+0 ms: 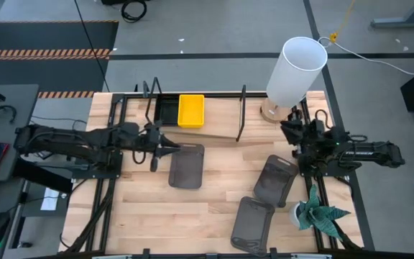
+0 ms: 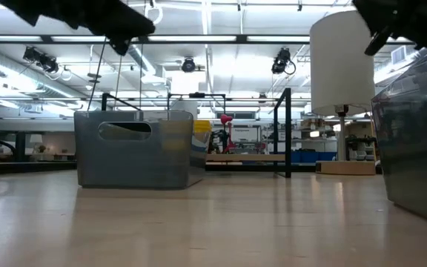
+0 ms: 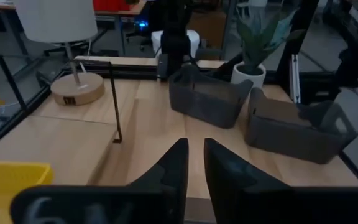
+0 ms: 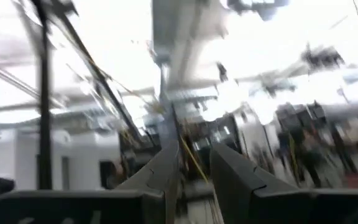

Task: Stack baskets on shelf by color
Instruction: Stack the bottom right black bin on top of the top right black bin

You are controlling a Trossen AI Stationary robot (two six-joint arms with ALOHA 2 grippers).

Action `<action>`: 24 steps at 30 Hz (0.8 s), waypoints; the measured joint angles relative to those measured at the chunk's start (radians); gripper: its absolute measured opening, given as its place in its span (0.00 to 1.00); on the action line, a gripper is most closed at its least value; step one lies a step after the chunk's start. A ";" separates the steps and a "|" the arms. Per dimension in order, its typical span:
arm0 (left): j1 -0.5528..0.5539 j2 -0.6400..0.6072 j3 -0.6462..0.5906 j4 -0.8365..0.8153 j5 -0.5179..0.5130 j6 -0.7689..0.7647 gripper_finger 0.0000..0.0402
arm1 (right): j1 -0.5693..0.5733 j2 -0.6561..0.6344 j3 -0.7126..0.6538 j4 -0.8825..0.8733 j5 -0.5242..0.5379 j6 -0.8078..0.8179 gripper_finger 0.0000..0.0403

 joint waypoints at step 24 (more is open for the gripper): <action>-0.001 -0.403 -0.336 0.125 -0.099 -0.113 0.14 | 0.004 0.345 0.252 -0.679 -0.020 0.316 0.24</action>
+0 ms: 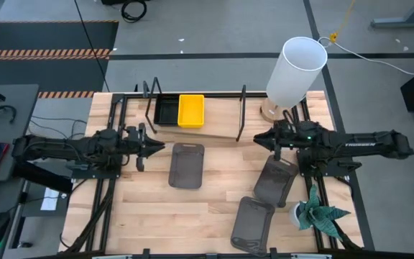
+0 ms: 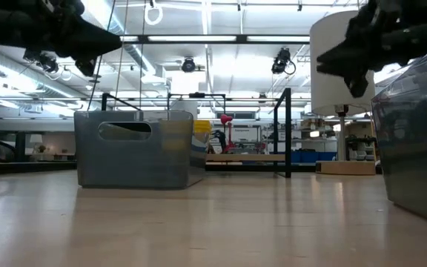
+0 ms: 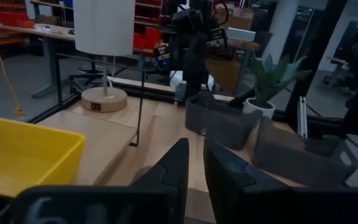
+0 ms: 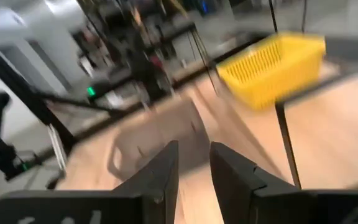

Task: Stack baskets on shelf by color
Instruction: Stack the bottom right black bin on top of the top right black bin

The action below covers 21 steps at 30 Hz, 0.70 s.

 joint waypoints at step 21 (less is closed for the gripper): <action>-0.005 -0.259 -0.092 -0.127 -0.056 -0.018 0.08 | 0.272 0.632 0.476 -0.478 0.103 0.047 0.24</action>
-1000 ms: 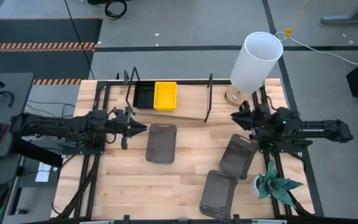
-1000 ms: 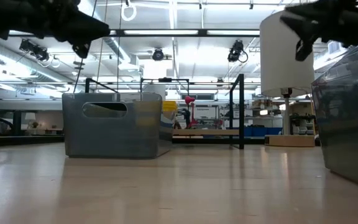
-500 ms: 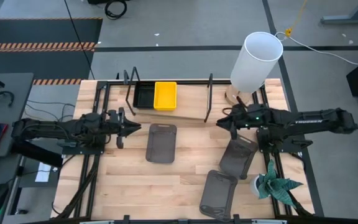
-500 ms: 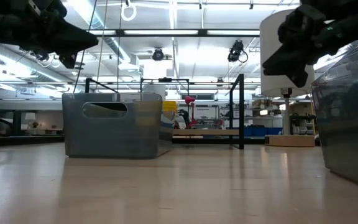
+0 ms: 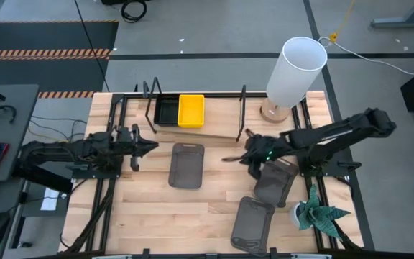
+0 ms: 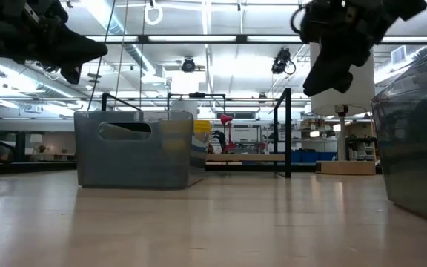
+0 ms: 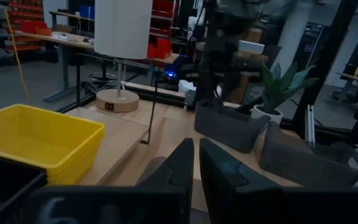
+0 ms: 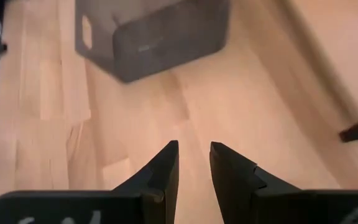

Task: Stack baskets on shelf by color
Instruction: Stack the bottom right black bin on top of the top right black bin

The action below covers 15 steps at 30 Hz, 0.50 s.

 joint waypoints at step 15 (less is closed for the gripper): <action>-0.202 -0.116 0.000 -0.126 -0.206 0.055 0.04 | 0.210 0.426 0.438 -0.377 -0.033 0.111 0.36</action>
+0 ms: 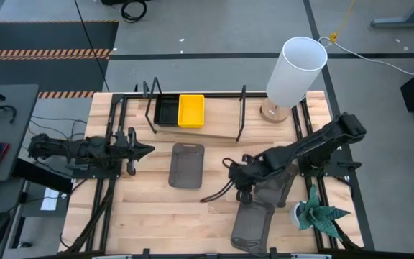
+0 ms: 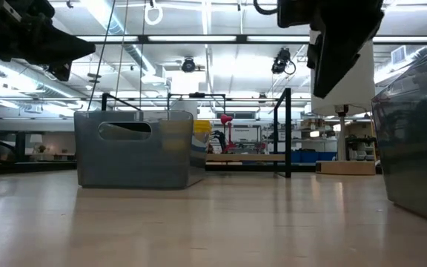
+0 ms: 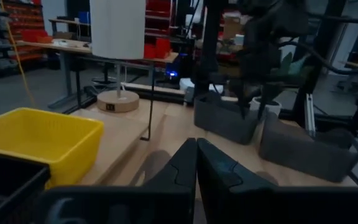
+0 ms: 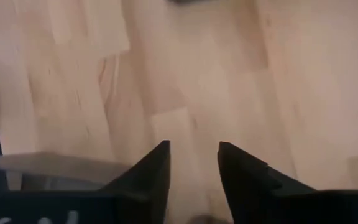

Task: Stack baskets on shelf by color
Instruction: Stack the bottom right black bin on top of the top right black bin

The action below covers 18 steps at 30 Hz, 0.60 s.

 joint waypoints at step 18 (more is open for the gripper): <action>-0.191 -0.021 -0.126 0.116 -0.159 -0.005 0.04 | 0.075 0.285 0.252 -0.350 -0.194 -0.003 0.54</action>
